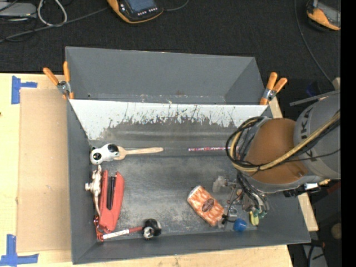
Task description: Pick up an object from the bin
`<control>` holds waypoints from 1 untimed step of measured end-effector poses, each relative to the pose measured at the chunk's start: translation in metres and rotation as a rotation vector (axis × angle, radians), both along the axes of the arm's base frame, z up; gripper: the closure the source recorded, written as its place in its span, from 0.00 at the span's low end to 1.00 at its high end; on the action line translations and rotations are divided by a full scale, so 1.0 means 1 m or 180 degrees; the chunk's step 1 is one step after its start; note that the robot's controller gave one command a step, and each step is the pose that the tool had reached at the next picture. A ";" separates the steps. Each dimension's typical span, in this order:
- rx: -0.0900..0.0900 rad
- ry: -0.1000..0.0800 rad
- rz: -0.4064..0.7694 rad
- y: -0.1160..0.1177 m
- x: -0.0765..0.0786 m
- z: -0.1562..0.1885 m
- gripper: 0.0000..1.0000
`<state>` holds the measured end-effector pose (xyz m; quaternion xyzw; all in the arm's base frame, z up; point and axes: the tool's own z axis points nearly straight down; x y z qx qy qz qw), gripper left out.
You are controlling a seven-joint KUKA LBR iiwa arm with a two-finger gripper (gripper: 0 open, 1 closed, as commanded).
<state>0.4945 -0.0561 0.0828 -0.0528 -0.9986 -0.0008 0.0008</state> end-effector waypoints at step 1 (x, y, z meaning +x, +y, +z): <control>-0.0007 -0.0007 -0.0057 0.018 -0.011 0.001 0.00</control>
Offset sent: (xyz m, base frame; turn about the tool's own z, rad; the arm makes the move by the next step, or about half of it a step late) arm -0.0209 0.0516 0.0172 0.1001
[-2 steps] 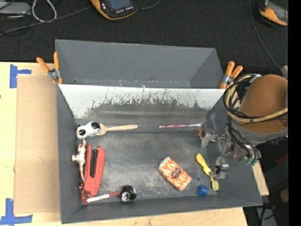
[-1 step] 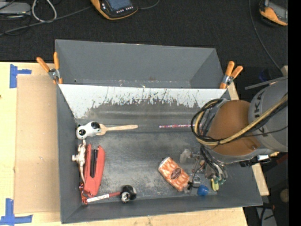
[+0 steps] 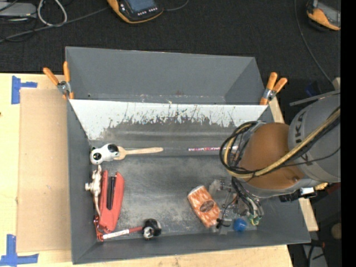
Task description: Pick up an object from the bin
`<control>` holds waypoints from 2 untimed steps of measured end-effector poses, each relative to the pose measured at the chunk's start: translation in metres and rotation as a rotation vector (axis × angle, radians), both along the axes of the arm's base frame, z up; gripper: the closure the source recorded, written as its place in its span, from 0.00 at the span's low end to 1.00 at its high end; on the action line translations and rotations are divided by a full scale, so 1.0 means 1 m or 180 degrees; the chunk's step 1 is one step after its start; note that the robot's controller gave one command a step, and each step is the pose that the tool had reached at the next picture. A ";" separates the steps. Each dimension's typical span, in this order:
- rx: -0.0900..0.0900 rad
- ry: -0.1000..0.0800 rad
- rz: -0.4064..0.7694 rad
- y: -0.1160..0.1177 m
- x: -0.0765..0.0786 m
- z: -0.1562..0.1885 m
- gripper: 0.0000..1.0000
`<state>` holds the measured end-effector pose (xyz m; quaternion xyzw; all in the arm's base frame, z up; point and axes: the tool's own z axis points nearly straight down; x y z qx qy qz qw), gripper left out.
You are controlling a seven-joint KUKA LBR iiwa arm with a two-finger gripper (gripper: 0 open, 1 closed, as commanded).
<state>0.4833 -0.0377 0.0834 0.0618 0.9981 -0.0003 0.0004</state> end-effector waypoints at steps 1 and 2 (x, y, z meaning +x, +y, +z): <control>0.0017 0.0031 -0.0254 0.036 -0.010 0.016 0.00; 0.0001 0.0002 -0.0682 0.023 0.002 -0.015 0.00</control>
Offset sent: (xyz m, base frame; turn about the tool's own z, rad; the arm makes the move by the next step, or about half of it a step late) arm 0.0028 0.0225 -0.0134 0.2161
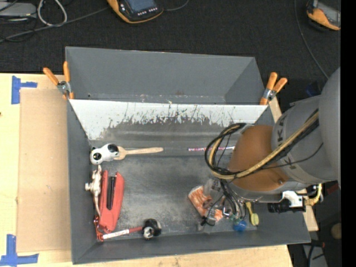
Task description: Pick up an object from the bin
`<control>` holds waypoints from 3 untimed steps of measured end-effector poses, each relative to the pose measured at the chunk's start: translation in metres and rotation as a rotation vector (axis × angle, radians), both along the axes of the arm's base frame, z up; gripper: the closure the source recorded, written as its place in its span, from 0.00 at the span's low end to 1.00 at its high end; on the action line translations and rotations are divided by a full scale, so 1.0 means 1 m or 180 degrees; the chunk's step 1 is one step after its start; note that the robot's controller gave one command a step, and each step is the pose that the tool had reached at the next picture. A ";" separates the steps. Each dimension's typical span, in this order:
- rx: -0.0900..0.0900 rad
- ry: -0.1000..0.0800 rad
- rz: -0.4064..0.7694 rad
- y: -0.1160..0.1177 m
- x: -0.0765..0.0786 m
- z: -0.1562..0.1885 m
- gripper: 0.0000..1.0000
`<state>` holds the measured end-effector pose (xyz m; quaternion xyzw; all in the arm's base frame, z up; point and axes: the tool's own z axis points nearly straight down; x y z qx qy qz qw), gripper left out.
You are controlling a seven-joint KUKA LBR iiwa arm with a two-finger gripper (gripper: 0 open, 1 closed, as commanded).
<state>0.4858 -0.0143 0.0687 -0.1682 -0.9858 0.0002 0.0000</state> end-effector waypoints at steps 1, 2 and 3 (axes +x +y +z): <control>0.0010 0.0009 -0.0061 0.007 -0.004 0.002 1.00; 0.0010 0.0009 -0.0059 0.007 -0.004 0.002 1.00; 0.0011 0.0014 -0.0052 0.007 -0.005 0.010 1.00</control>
Offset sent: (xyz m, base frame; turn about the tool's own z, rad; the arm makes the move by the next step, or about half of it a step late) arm 0.0000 0.0000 0.0000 0.0000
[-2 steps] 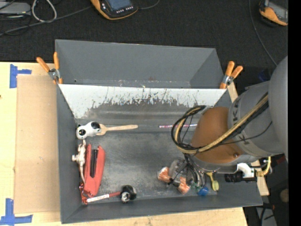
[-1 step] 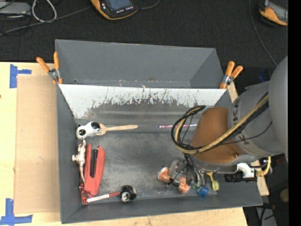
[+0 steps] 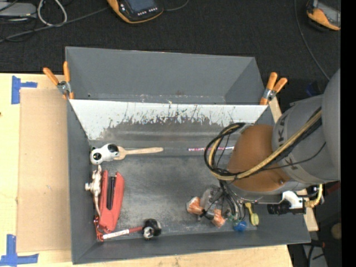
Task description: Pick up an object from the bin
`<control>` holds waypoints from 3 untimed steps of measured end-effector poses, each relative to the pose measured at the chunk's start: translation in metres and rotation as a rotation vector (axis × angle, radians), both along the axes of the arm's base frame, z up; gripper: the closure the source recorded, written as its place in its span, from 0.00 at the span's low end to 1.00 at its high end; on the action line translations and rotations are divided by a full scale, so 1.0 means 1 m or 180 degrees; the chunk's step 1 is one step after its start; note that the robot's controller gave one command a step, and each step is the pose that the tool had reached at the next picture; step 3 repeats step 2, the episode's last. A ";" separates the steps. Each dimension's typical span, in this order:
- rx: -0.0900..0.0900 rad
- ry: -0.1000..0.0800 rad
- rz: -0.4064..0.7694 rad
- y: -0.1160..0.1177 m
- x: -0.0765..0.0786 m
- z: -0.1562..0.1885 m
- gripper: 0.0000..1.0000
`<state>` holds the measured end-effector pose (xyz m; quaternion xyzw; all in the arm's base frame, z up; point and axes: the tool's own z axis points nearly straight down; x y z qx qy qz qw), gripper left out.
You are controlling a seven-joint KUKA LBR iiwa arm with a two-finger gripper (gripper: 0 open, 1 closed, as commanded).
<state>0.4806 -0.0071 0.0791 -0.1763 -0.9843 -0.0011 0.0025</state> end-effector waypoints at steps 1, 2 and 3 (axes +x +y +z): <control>0.0000 0.0009 0.0007 0.000 -0.001 0.018 1.00; 0.0001 0.0011 0.0013 0.000 -0.001 0.045 1.00; 0.0001 0.0011 0.0013 0.000 -0.001 0.045 1.00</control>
Offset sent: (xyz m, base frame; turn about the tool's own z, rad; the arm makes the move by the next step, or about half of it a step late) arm -0.0003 -0.0001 0.0494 -0.0007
